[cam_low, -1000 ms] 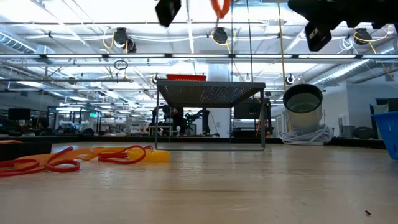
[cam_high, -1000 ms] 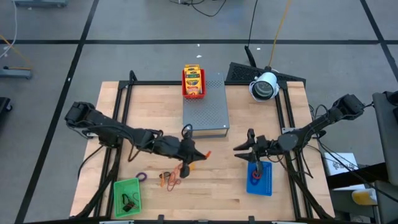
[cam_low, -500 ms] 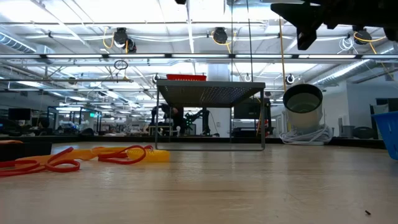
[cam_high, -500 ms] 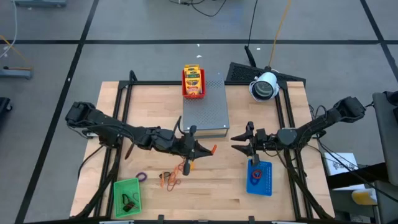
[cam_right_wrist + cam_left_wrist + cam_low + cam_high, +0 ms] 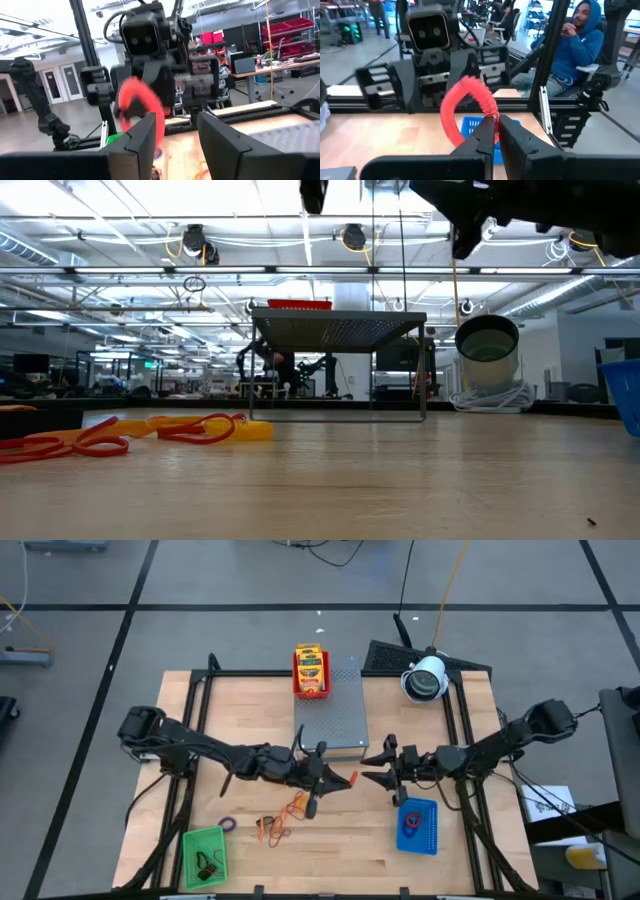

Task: Pick & Place Office Desk Supplies
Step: Put the orange spring keychain into the blue bin

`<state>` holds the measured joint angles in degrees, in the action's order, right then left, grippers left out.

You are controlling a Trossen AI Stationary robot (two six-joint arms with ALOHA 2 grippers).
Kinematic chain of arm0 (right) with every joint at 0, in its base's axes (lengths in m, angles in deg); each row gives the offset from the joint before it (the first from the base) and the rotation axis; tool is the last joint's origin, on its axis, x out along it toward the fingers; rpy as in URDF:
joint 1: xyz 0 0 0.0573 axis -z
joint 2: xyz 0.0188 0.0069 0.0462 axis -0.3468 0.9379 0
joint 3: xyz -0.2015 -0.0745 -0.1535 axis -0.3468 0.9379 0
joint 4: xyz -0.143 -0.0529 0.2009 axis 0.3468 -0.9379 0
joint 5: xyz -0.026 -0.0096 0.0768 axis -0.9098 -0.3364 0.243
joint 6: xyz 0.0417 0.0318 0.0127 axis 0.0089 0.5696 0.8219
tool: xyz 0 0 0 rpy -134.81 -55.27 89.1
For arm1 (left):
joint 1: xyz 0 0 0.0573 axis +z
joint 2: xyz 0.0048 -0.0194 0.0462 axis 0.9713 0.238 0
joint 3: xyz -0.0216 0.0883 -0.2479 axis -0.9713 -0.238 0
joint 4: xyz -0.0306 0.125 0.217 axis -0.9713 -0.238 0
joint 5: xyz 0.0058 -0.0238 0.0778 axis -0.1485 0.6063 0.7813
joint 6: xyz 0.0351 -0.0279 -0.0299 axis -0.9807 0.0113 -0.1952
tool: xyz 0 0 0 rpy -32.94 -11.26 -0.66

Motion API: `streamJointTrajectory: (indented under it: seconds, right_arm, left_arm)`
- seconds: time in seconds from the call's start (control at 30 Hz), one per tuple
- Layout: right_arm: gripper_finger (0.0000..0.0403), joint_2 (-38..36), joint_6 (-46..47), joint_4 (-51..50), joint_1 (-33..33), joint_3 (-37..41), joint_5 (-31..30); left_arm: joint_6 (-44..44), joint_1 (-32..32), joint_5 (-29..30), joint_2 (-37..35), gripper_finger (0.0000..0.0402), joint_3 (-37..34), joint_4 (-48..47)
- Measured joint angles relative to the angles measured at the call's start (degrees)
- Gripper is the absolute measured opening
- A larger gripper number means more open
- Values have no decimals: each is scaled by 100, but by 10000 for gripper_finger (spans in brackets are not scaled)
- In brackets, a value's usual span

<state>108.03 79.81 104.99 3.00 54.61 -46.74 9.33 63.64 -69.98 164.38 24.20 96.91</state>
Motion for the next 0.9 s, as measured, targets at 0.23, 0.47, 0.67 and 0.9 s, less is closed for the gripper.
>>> streamJointTrajectory:
  seconds: [0.23, 0.47, 0.67, 0.9]
  right_arm:
    - [130, 272, -201, -2, 10, -356, -2]
    - [130, 483, -250, -2, 10, -573, 0]
    - [130, 599, -147, 0, 8, -634, 7]
    - [130, 599, 5, 11, -3, -632, 293]
  left_arm:
    - [-9, 54, -220, 1, 9, -2, 200]
    - [-49, 49, -286, 1, 28, -2, 297]
    - [-91, 54, -284, 1, 7, -2, 266]
    - [-91, 54, -281, 1, 23, -2, 215]
